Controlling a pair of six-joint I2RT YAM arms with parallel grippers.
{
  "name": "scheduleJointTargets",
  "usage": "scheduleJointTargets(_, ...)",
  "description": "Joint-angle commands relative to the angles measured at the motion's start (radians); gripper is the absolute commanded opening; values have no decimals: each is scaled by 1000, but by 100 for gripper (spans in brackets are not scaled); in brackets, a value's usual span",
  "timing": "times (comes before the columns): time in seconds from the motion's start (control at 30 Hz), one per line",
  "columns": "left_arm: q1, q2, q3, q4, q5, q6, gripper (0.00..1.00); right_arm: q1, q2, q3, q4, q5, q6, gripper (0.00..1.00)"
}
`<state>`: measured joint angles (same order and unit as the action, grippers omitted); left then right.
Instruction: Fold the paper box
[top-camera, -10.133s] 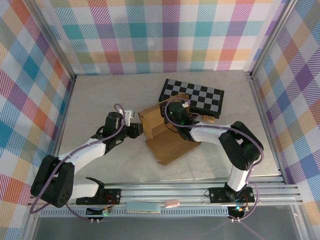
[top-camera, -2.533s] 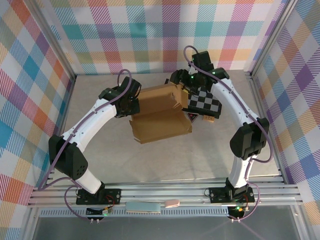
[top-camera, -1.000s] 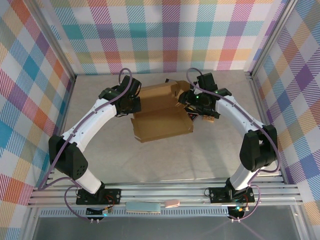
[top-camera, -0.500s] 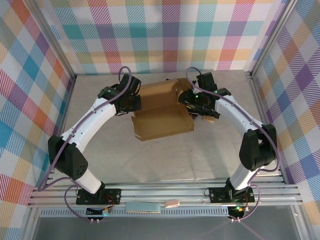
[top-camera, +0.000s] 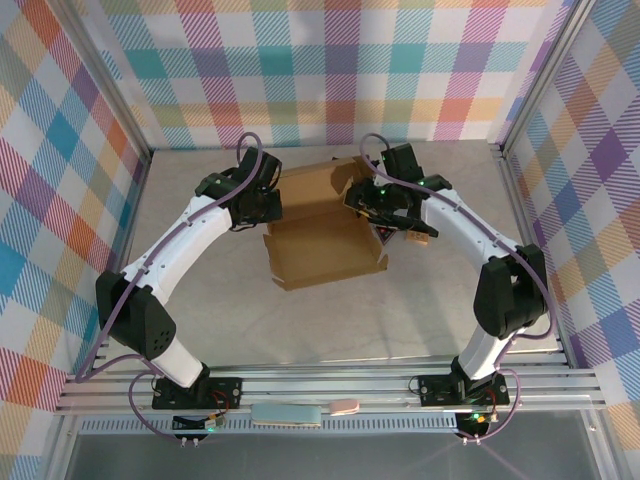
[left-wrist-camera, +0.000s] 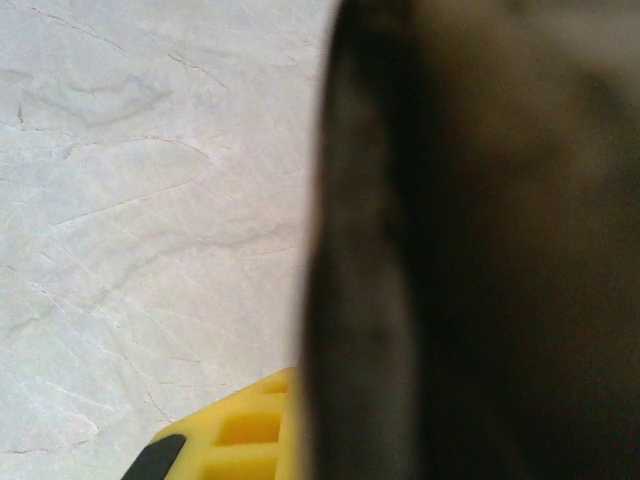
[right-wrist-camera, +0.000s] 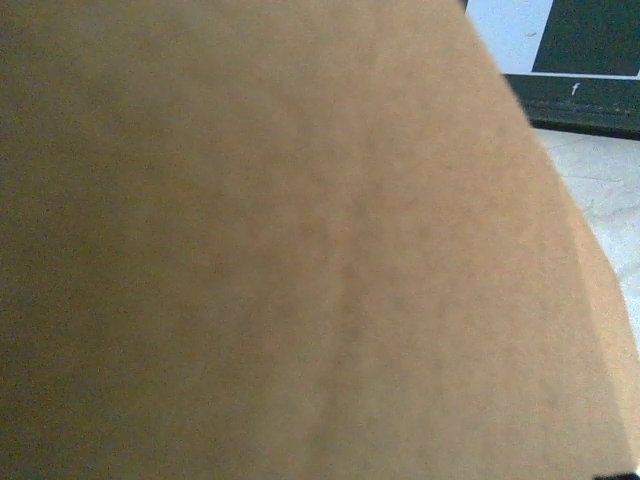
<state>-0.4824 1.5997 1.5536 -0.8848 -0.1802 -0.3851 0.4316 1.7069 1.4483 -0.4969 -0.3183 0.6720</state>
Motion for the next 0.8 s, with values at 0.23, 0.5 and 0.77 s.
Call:
scheduleJointTargets(0.23,7,-17,28,36,29,-10,0,-32,-96,98,-123,-40,-67,51)
scheduleJointTargets(0.5,45,5,65,26,77,-15,0,-222,-171,12,-201,-417,-169,75)
scheduleJointTargets(0.77,67,41,128,7,101,-4,0,-258,-185,-135,-162,-598,-160,69)
